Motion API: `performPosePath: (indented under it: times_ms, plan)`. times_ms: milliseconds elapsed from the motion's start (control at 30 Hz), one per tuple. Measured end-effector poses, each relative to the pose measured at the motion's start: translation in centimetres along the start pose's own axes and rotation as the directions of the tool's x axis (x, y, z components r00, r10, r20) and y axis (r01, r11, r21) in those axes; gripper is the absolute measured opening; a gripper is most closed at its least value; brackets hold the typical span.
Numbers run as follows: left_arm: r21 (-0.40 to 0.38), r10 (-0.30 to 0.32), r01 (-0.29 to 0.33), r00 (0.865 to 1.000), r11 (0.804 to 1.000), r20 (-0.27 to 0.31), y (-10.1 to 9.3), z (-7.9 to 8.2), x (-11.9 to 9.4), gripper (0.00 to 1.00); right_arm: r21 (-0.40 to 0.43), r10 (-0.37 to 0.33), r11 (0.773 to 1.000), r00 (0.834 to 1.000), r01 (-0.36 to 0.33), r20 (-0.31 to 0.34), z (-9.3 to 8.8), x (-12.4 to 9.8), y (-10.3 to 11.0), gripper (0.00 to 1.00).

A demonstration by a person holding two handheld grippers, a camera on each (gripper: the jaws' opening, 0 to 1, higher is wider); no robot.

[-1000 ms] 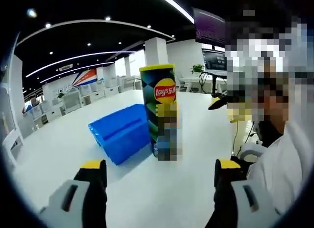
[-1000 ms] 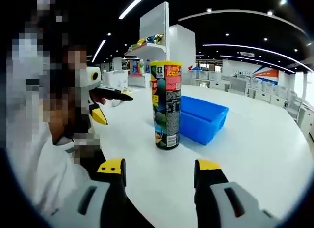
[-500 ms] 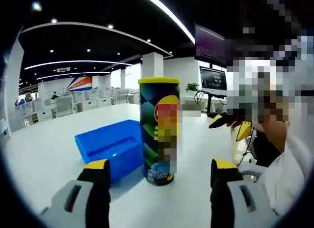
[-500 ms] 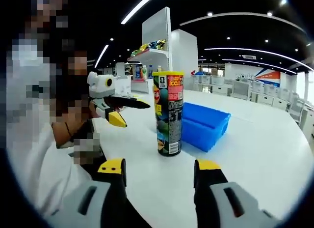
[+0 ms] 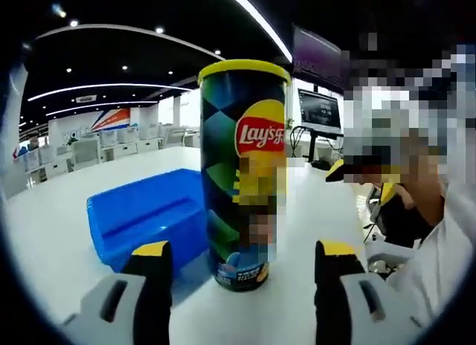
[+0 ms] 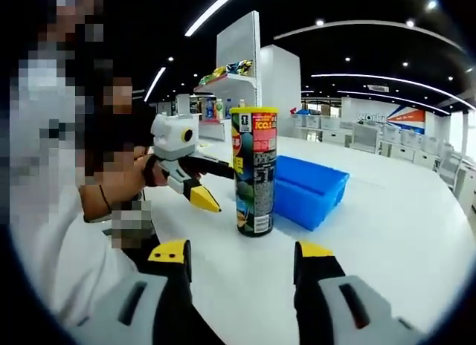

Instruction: Open the lid of the chip container on the table, take out the chips, place them into the box in front of the container, and close the lid

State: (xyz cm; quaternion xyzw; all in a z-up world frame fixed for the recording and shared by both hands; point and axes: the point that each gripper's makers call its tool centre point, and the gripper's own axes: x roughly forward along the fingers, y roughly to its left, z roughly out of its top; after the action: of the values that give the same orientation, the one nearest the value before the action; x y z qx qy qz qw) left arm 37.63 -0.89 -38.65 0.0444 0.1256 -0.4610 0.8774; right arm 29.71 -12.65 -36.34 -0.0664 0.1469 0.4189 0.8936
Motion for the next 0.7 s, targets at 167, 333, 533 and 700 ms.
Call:
performPosePath:
  times_ms: [167, 333, 533, 700]
  plan:
    - [-0.019, -0.013, 0.013, 1.0, 1.0, -0.006, -0.2, -0.5, 0.9, 0.75, 0.001, 0.001, 1.0, 1.0, -0.001, -0.006, -0.4, 0.1, 0.1, 0.55]
    - [-0.008, -0.033, 0.034, 0.999, 0.999, 0.004, -0.6, -0.6, 2.0, 0.73, -0.001, -0.003, 1.0, 1.0, 0.003, -0.011, -0.6, 0.0, 0.1, 0.54]
    - [-0.017, -0.035, 0.035, 0.999, 0.999, 0.012, -0.5, -0.8, 2.7, 0.67, -0.002, -0.004, 1.0, 1.0, 0.004, -0.009, -0.6, -0.1, 0.2, 0.54]
    - [0.003, -0.031, 0.031, 0.999, 1.0, 0.025, -0.5, -0.8, 3.1, 0.66, 0.001, -0.004, 1.0, 1.0, 0.004, -0.015, -0.8, 0.0, 0.2, 0.54]
